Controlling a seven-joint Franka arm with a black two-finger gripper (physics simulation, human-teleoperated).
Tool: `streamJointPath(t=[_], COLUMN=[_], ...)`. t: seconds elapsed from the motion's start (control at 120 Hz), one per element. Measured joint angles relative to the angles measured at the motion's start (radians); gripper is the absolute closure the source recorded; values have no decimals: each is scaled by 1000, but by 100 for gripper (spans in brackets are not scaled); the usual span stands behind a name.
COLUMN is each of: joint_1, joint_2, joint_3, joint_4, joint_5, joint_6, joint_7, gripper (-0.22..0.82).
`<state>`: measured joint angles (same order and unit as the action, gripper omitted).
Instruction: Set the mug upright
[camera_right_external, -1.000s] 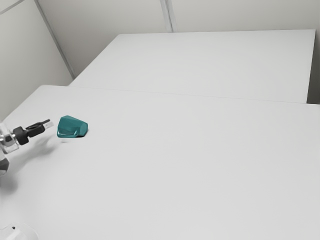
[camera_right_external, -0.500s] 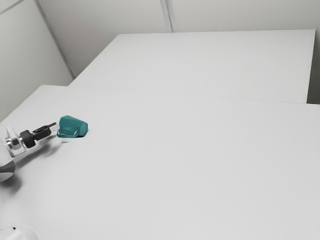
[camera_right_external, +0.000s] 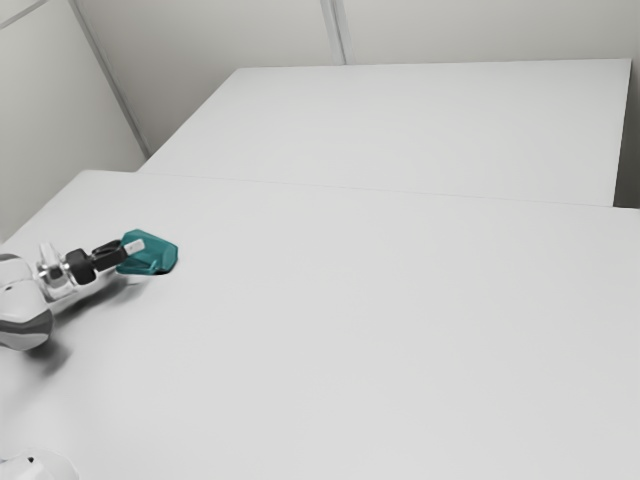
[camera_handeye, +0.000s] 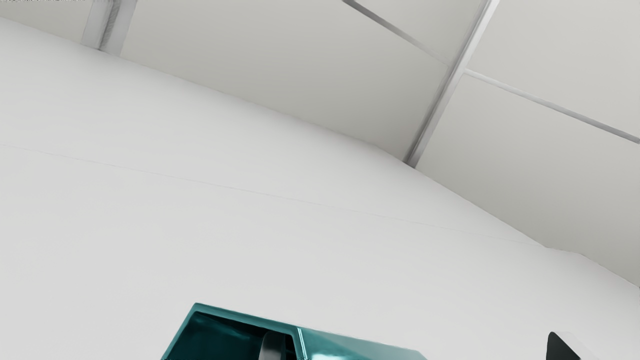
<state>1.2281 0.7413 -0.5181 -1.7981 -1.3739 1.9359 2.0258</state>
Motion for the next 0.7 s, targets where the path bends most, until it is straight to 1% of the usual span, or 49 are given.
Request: streamJointPath(t=[0.192,0.258,0.3,0.417,0.525,0.617,0.7], joint_1=[-12,-15,-17,-18,-20,-22,-24], joint_2=[0,0,0,0,0,0,-1], joint_3=[-27,-36,-41,-55,-59,-65,-67], joint_4=[-7,-12,-13,-14,-14,-14,-14], joint_5=[-33,-49,-55,-74,-86,-100,-108], joint_6=[4,4,4,4,4,4,5], joint_7=[2,2,3,3,4,4,5], gripper=[12,16,22,43,58,66,70])
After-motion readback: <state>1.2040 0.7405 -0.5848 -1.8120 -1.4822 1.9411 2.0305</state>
